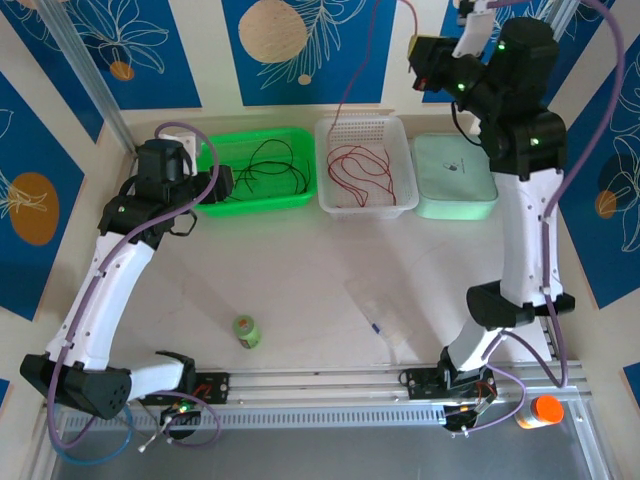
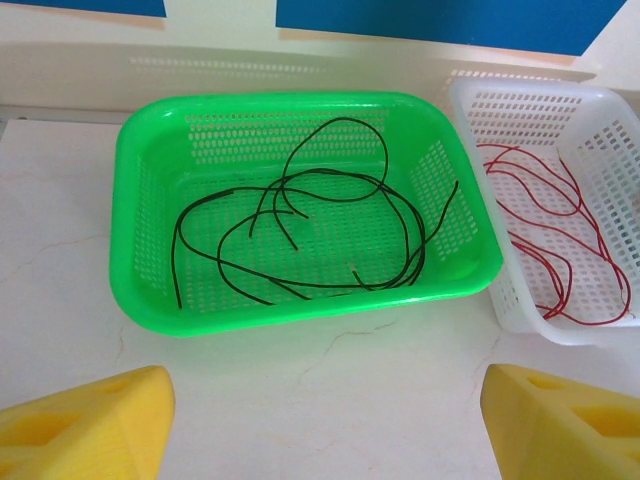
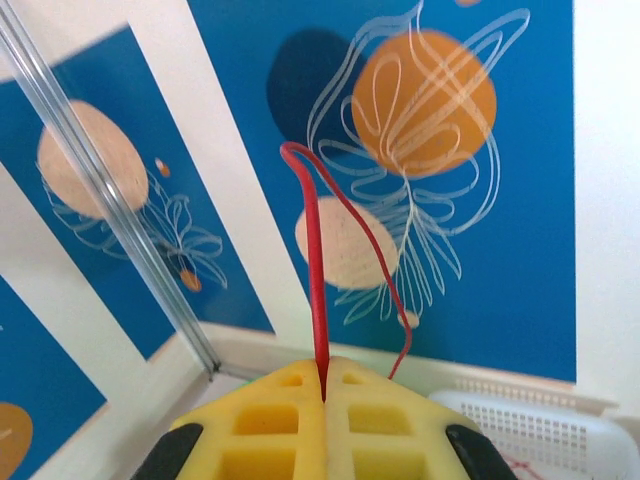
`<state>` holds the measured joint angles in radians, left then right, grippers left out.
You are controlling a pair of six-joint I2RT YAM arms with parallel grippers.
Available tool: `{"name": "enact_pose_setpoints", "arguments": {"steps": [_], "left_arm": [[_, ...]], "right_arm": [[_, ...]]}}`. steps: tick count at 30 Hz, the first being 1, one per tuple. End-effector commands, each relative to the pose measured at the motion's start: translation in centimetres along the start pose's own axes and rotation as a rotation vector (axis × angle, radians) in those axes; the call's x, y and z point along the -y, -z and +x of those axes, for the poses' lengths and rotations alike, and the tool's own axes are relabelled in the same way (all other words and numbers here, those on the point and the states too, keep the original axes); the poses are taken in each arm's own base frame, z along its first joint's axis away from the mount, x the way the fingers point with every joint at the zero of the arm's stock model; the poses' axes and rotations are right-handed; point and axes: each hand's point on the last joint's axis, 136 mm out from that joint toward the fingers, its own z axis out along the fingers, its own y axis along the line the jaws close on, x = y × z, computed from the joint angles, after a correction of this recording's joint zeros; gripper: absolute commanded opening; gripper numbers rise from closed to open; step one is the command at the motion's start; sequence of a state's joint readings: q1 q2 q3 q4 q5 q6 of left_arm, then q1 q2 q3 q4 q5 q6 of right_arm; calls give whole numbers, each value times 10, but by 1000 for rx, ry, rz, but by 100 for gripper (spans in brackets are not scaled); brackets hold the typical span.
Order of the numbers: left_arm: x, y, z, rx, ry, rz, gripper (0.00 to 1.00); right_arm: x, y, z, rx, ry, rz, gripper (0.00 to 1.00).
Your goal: Untangle the cables
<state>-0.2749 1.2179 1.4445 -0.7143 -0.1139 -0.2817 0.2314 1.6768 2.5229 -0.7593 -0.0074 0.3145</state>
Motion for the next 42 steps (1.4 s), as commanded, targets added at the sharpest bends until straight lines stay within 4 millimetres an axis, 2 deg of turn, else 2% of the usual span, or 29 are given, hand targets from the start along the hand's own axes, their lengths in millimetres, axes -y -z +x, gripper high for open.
{"name": "enact_pose_setpoints", "arguments": {"steps": [1,5,13,19,24,27,29,32,42], "left_arm": [[0,7,-8,37,17,16,80],[1,7,-8,38,19,19,80],[0,10,-9,42,18,18,81],[-1,9,-9,40,16,13,81],[2,7,-10,39,19,25,81],[3,6,-11,40,22,30,81],[3,6,-10,38,22,30,81],[3,6,-9,38,19,28,82],[5,2,-8,30,19,37,82]], "right_arm": [[9,-8,3,-1,-20,16,0],[17,-22,23,-54,-45,20,0],[45,-67,81,-193,-110,39,0],[56,-79,103,-235,-122,60,0],[55,-83,111,-254,-146,43,0],[55,-90,128,-290,-162,43,0],[59,-94,146,-322,-172,57,0],[73,-98,185,-374,-196,104,0],[134,-86,330,-601,-241,316,0]]}}
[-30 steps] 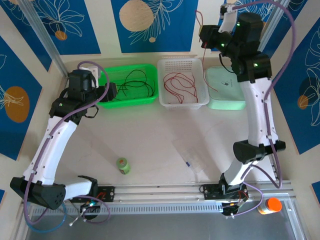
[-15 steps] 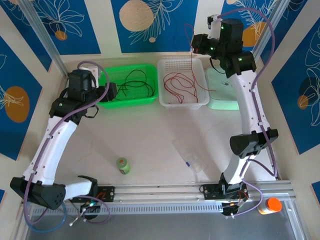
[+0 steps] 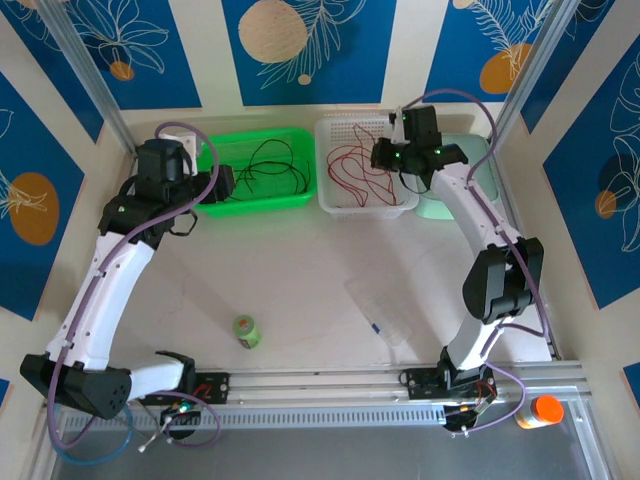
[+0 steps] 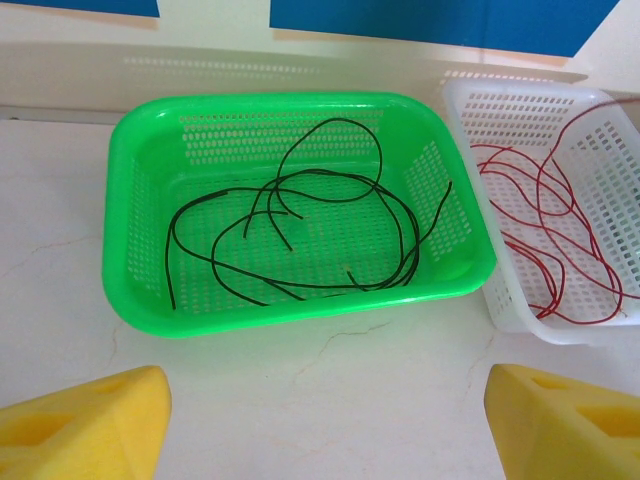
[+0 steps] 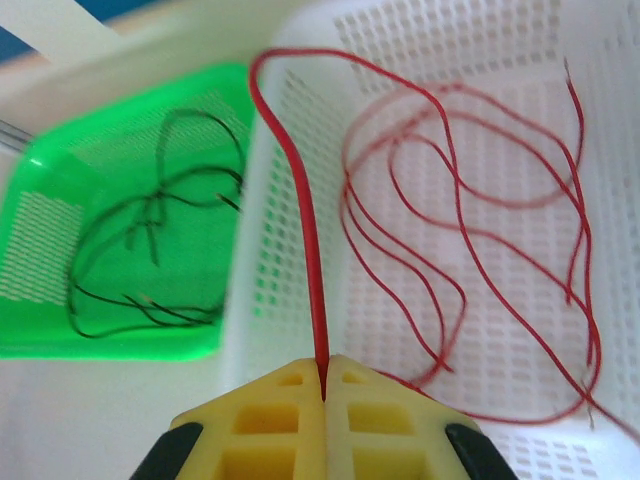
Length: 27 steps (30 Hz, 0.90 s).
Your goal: Untangle the cables
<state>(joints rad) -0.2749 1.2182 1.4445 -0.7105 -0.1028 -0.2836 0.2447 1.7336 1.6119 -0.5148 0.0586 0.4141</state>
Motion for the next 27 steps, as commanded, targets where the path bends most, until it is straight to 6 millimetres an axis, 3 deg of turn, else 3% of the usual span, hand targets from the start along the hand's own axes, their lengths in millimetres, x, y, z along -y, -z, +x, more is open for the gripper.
{"name": "enact_pose_setpoints", "arguments": {"steps": [1,6,12,19,24,27], "left_arm": [[3,2,-8,28,19,27,82],[3,1,-6,22,23,31,82],[1,2,-4,25,20,20,82],[1,7,-4,50,8,29,87],[0,13,-6,75,4,28,92],[-1,15,-7,82,-1,24,94]], "right_arm": [[12,-9,5,28,-6,51,0],[35,-48,46,-90,-14,123,0],[37,-88,86,-209,6,150,0],[38,-119,108,-273,13,175,1],[28,-115,99,-251,28,154,35],[19,-106,84,-217,42,136,47]]}}
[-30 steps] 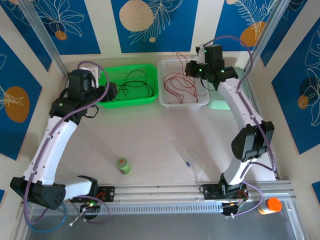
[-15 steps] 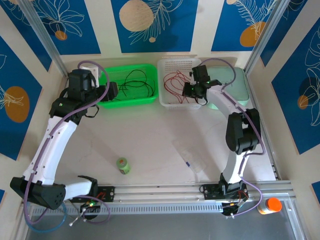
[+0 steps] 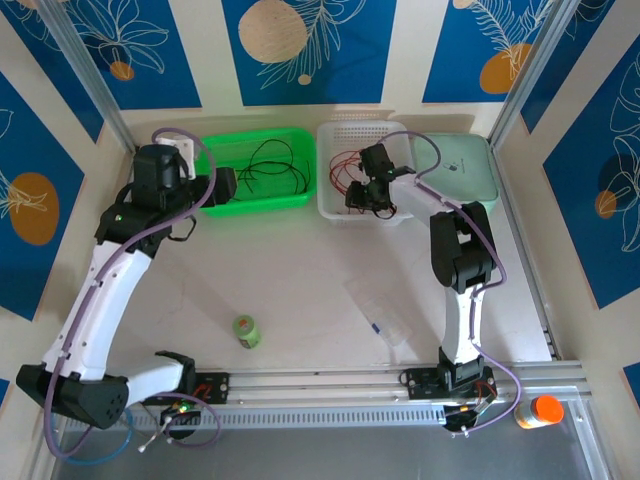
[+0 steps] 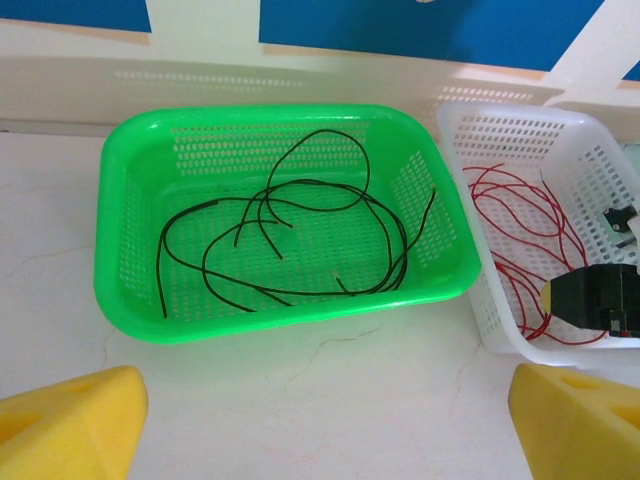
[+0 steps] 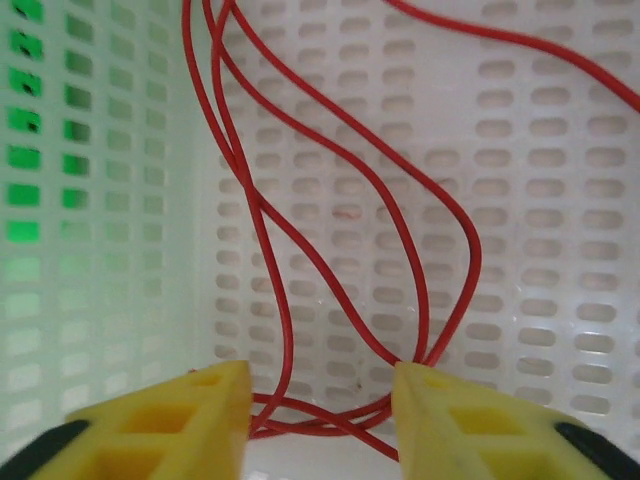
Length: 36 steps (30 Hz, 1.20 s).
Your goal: Untangle the cables
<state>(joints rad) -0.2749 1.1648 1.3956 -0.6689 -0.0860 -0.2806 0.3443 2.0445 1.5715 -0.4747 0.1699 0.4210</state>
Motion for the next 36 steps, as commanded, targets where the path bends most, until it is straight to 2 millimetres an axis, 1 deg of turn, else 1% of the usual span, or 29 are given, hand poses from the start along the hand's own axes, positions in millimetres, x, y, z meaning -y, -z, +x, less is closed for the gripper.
{"name": "enact_pose_setpoints", "arguments": {"steps": [1,5,8,11,13,16,18,19,20,22,23,25,26,28,30,33,36], "left_arm": [[-4,5,-8,42,-2,-8,95],[-9,4,-7,52,-14,-35,99],[-16,-1,-9,97,-45,-68,100],[-28,-8,-12,195,-73,-126,100],[-41,-10,-12,276,-74,-191,100],[-63,-3,-10,388,-40,-291,100],[-62,-5,-4,433,-104,-278,100],[-60,-5,-3,455,-139,-267,100],[-62,-8,4,453,-151,-275,100],[-65,-21,25,478,-195,-268,100],[-65,-23,30,522,-210,-267,100],[-82,-24,43,574,-140,-334,100],[-90,-27,52,555,-130,-365,100],[-102,-42,76,478,-166,-424,100],[-113,-55,99,439,-186,-476,100],[-128,-68,131,426,-185,-525,100],[-134,-82,154,407,-193,-529,100]], "right_arm": [[-15,30,-24,72,19,-30,50],[-22,59,-40,132,38,-43,58],[-26,90,-48,198,55,-52,64],[-24,124,-52,278,67,-47,71],[-18,146,-49,338,77,-37,77],[0,171,-38,414,83,-17,82],[17,181,-27,461,82,2,82],[28,183,-21,487,82,23,82],[38,186,-15,513,78,45,82],[63,189,2,560,57,87,82],[75,190,9,578,41,105,82],[105,191,28,624,-13,163,82],[118,191,37,646,-45,191,83],[147,191,56,699,-129,234,87],[163,185,72,728,-159,195,87],[175,170,92,770,-106,174,87],[184,154,97,717,-93,215,87]]}}
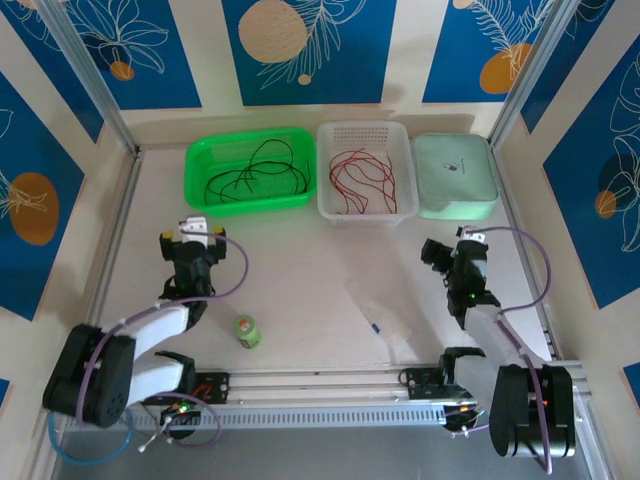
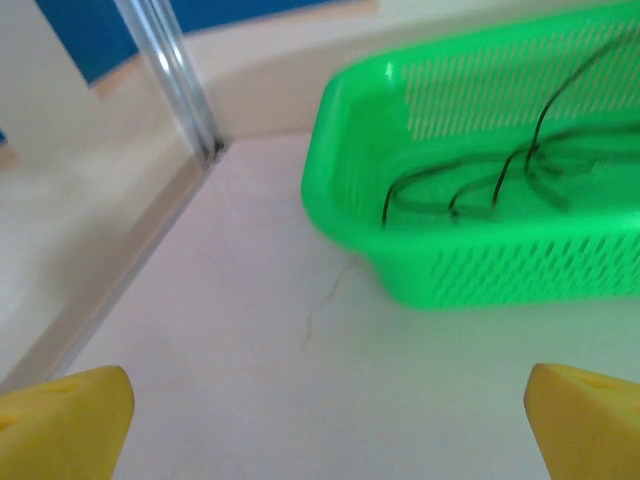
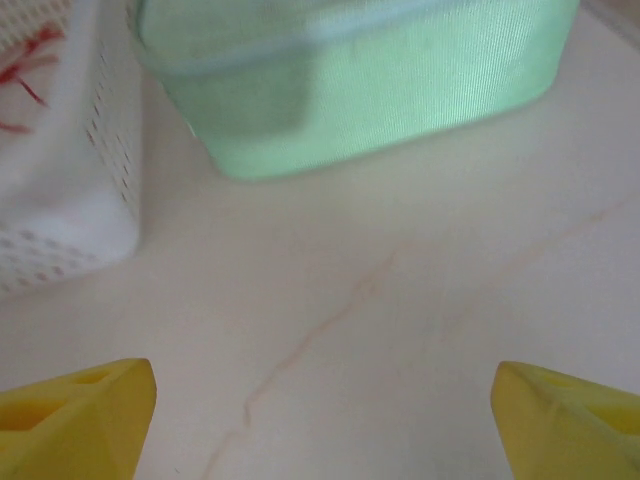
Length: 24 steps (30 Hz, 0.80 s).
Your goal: Untangle the cables
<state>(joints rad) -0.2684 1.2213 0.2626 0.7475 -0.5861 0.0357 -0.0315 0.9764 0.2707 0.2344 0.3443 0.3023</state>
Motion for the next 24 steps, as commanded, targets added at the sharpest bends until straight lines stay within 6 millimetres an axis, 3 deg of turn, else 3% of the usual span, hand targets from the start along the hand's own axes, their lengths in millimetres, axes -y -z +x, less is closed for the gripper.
{"name": "enact_pose_setpoints", "arguments": {"steps": [1,8,12,17,18,21,22,24], "left_arm": [[-12,-4,-10,108,58,-73,100],[10,-17,-5,157,-4,-12,100],[25,-31,-2,94,-30,90,100],[26,-52,13,31,28,163,100],[28,-53,20,-40,27,182,100],[24,-55,19,-26,52,178,100],[24,-55,20,-38,50,181,100],[24,-55,19,-23,51,179,100]], "right_arm": [[-14,-8,-33,112,43,-53,86],[-31,-13,-53,299,172,-114,84],[-46,-16,-49,268,218,-224,82],[-71,-10,-45,277,172,-452,81],[-76,-18,-38,270,210,-457,79],[-87,-49,-28,203,224,-488,78],[-87,-56,-21,102,225,-480,78],[-80,-66,-34,132,194,-402,91]]}}
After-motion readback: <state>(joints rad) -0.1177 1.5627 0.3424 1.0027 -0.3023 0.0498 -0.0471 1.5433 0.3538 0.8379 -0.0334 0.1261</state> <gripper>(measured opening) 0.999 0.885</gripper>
